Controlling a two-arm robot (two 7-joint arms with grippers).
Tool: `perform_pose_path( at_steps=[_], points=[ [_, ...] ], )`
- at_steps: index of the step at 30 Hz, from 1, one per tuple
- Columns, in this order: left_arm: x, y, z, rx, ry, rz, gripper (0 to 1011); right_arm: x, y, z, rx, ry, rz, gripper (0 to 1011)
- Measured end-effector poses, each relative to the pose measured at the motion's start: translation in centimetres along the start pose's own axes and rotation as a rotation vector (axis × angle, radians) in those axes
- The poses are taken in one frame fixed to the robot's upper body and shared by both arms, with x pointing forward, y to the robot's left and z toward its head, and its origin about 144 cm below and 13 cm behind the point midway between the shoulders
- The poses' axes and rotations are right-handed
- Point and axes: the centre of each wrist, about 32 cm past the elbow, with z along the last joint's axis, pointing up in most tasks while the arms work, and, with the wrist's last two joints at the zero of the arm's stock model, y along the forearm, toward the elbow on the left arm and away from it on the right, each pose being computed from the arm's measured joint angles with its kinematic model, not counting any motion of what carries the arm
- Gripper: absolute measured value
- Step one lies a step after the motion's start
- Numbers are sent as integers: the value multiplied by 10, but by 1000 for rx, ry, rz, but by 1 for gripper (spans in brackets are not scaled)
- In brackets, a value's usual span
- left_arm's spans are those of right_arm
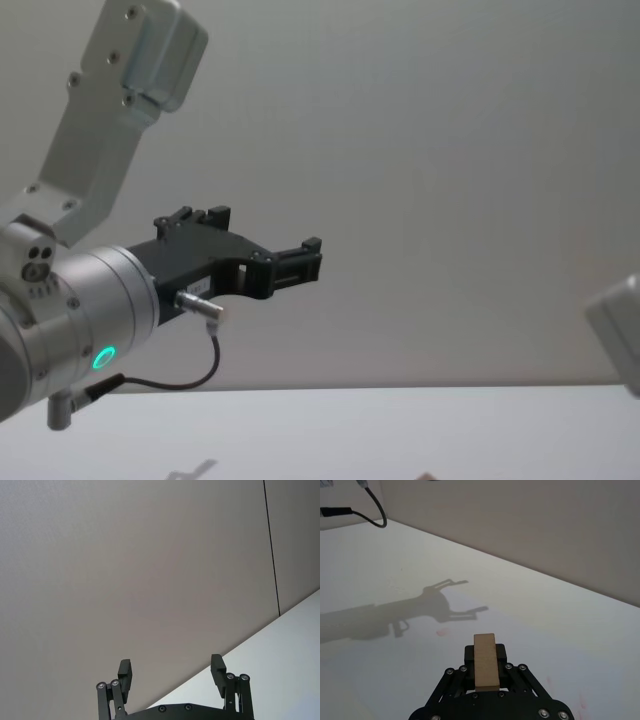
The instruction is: Use the one hand to pick up the stamp and affix it onto the A4 paper.
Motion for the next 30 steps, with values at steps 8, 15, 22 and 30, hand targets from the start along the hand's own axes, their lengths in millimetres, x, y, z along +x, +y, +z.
perform_pose_path(
  at_steps=[8, 15, 22, 30],
  points=[
    [0, 0, 0, 0, 0, 0, 1001, -3, -2, -9, -38, -3, 10, 220],
    [0, 0, 0, 0, 0, 0, 1001, -4, -5, -17, -65, -6, 14, 220],
    [0, 0, 0, 0, 0, 0, 1001, -4, -6, -21, -80, -8, 18, 220],
    [0, 0, 0, 0, 0, 0, 1001, -4, -7, -24, -89, -12, 21, 220]
  ],
)
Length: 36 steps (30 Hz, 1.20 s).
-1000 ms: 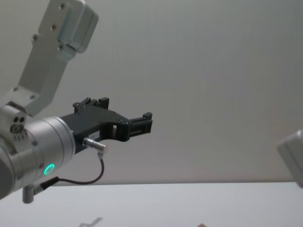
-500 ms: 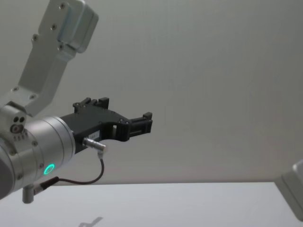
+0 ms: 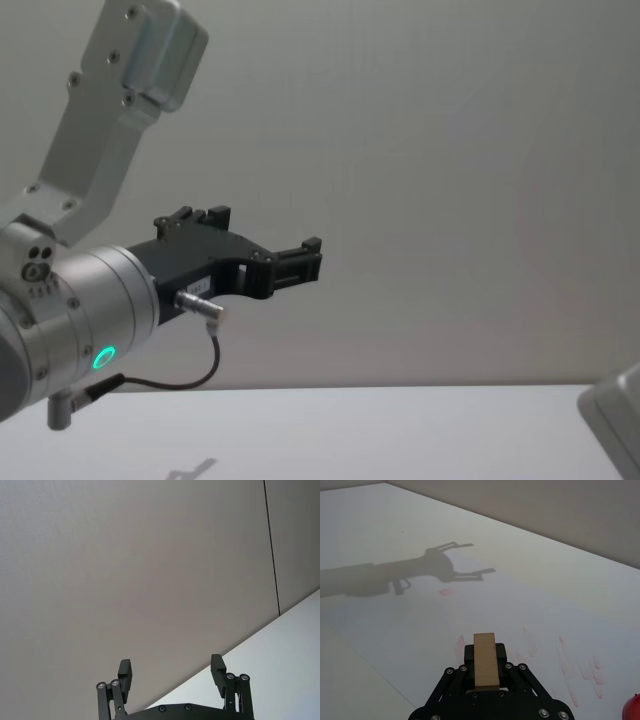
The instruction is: Use the one hand to pick up the stamp and affix it onto the A4 paper.
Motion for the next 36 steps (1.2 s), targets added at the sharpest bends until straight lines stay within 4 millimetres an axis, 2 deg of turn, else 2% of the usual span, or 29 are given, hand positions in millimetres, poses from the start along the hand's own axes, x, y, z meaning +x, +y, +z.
perform_pose_path(
  at_steps=[28, 36],
  points=[
    [0, 0, 0, 0, 0, 0, 1001, 0, 2, -1, -18, -13, -4, 220],
    [0, 0, 0, 0, 0, 0, 1001, 2, 2, 8, 2, 10, -17, 220]
  ],
)
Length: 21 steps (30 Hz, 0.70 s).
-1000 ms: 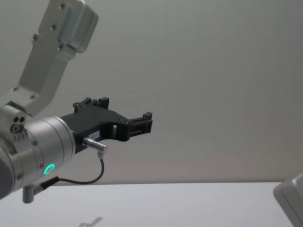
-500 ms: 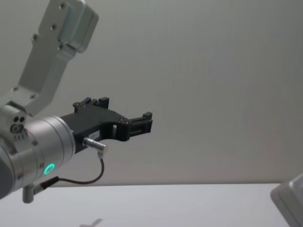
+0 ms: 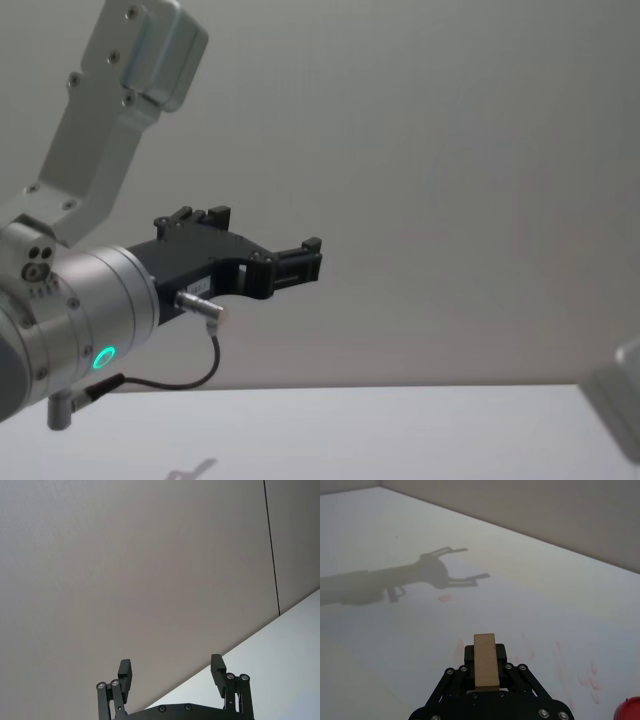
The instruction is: Use the one hand to pick up the stamp and affix it onto the A4 paper.
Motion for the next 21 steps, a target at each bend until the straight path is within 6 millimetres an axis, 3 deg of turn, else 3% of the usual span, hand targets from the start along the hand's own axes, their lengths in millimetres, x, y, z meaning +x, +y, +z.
perform_pose_path(
  at_steps=[12, 21],
  points=[
    [0, 0, 0, 0, 0, 0, 1001, 7, -5, 31, 102, 41, -23, 220],
    [0, 0, 0, 0, 0, 0, 1001, 15, -14, 42, 145, 61, -49, 220]
  ],
)
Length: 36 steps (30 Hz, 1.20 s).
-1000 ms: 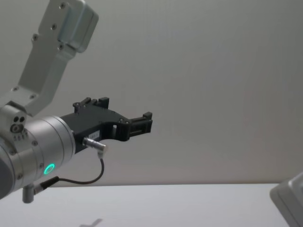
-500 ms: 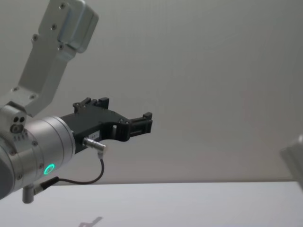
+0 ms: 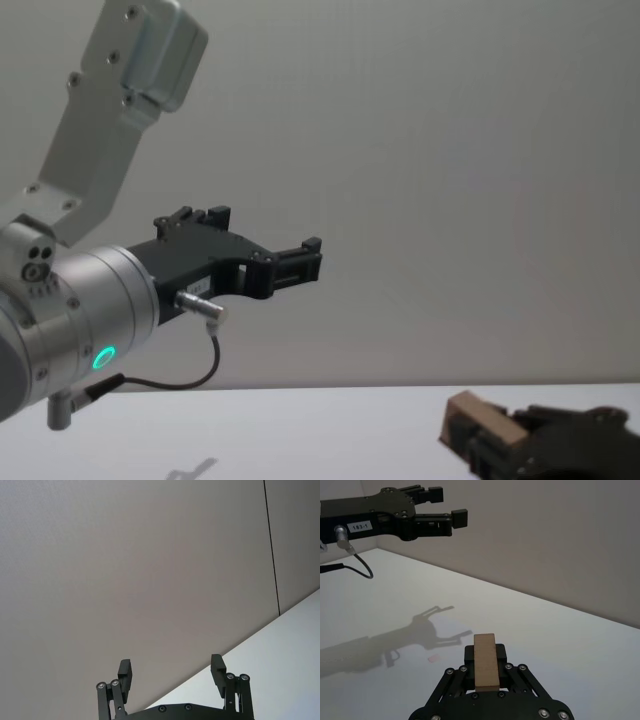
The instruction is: Use the one hand to pick up the stamp and affix it onto the A4 paper.
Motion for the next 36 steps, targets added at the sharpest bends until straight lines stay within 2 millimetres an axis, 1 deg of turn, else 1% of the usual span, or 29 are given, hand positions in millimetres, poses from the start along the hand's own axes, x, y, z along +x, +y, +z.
perform_pose_path(
  at_steps=[8, 17, 27, 36],
  points=[
    [0, 0, 0, 0, 0, 0, 1001, 9, -10, 5, 19, 4, -33, 221],
    [0, 0, 0, 0, 0, 0, 1001, 21, -26, 6, 22, -2, -73, 221],
    [0, 0, 0, 0, 0, 0, 1001, 37, -44, 1, 13, -23, -117, 221],
    [0, 0, 0, 0, 0, 0, 1001, 50, -56, -11, -16, -43, -159, 220]
  ],
)
